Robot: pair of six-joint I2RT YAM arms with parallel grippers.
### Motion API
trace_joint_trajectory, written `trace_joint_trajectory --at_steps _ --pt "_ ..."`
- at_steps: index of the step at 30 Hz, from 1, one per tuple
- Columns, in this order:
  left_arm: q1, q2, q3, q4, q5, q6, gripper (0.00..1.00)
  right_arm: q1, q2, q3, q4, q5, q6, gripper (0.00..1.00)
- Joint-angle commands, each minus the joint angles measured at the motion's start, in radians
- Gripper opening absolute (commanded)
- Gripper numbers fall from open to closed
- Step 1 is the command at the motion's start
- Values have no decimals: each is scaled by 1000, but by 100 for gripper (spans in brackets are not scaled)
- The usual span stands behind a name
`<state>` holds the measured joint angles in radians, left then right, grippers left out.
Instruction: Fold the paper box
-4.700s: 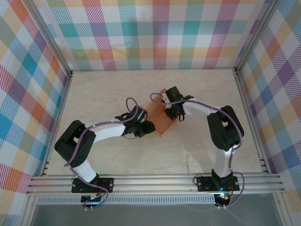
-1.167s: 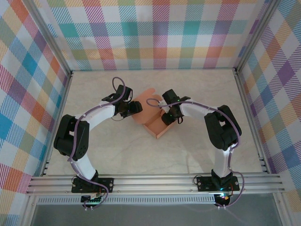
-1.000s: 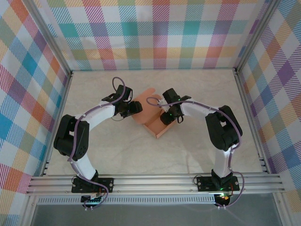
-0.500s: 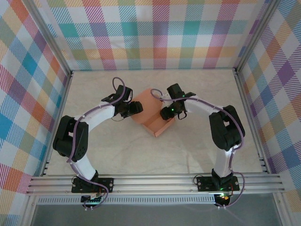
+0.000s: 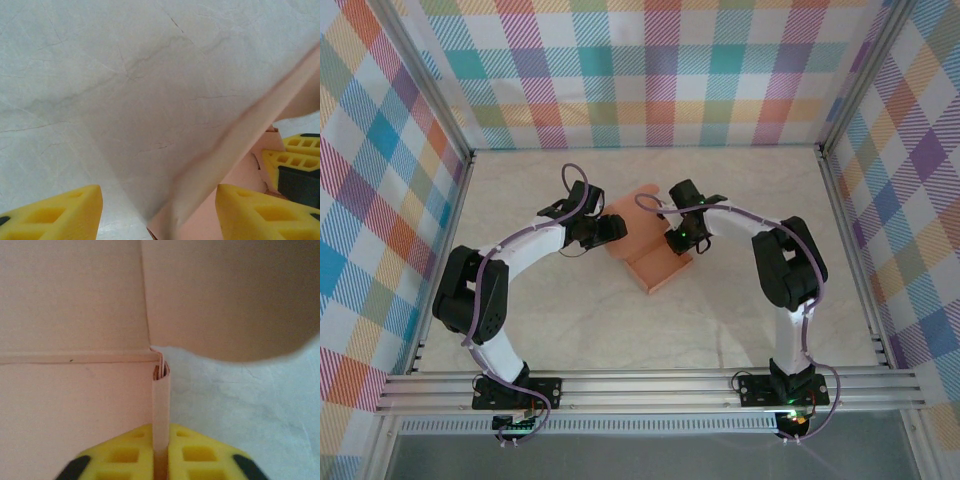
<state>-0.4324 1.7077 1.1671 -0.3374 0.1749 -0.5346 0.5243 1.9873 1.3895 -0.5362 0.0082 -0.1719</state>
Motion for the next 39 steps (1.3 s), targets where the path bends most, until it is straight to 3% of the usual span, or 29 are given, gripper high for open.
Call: trace_joint_trajectory --at_steps 1,12,17,29,34,39 --pt "-11 -33 -12 9 12 -6 61 12 29 -12 -50 46 -20 2" --pt "-16 -28 -9 9 14 -4 61 101 93 -21 -70 359 -76 0" --pt "-14 -31 -9 5 6 -3 61 128 154 -33 -95 423 -58 0" --pt "-3 -46 -43 23 4 -4 61 154 250 -35 -134 471 -25 0" --pt "-2 -58 -49 17 5 1 61 145 97 -21 -108 325 25 1" --pt "-4 -87 -48 5 5 2 63 136 29 32 -112 298 49 19"
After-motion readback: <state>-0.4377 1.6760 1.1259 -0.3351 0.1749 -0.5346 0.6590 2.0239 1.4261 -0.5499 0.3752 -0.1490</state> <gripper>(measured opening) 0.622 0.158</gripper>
